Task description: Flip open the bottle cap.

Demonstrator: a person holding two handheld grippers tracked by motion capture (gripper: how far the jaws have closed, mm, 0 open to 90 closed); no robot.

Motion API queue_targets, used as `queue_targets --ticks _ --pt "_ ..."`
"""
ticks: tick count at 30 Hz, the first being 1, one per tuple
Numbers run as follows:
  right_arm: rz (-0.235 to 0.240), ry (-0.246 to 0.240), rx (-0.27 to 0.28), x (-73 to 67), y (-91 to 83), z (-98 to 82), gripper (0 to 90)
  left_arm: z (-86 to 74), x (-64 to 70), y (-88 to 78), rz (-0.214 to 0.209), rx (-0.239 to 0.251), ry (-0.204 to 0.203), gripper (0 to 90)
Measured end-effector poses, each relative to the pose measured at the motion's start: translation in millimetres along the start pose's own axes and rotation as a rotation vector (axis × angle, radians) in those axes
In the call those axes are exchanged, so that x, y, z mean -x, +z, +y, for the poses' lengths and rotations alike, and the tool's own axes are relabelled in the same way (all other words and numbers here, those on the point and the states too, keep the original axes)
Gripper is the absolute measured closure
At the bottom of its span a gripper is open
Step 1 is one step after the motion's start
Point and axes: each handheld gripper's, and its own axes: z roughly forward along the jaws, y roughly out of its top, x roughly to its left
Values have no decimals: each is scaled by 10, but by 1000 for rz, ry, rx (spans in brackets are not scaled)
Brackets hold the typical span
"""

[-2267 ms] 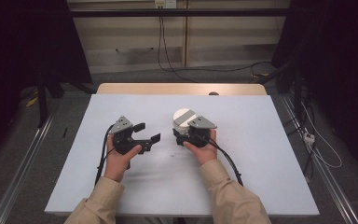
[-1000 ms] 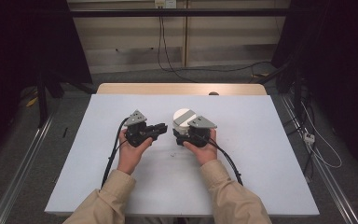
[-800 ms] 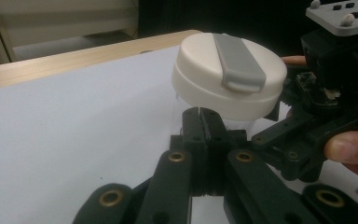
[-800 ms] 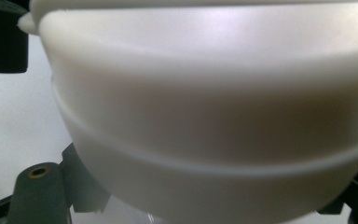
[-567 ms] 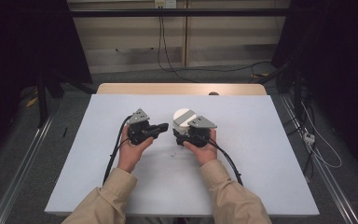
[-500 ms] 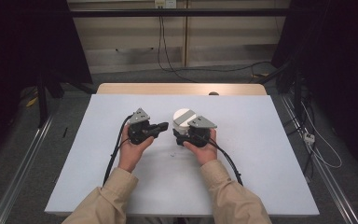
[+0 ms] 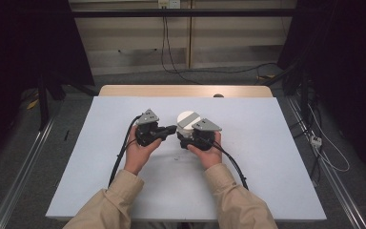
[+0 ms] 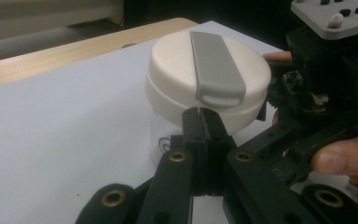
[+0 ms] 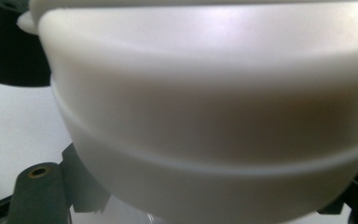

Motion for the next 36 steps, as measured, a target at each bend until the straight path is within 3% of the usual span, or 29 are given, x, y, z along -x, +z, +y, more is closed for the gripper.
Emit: queue_targets --ticks 4,10,21,36 --pt "-2 -2 0 -3 0 0 188 10 25 24 -12 -23 16 900" --pt "-2 -1 -1 -2 0 0 188 47 44 11 -12 -6 12 900" --pt "-3 -1 -2 -7 0 0 188 154 45 14 -18 19 -39 900" --pt "-6 -7 -2 -12 0 0 188 254 52 24 -21 11 -42 900"
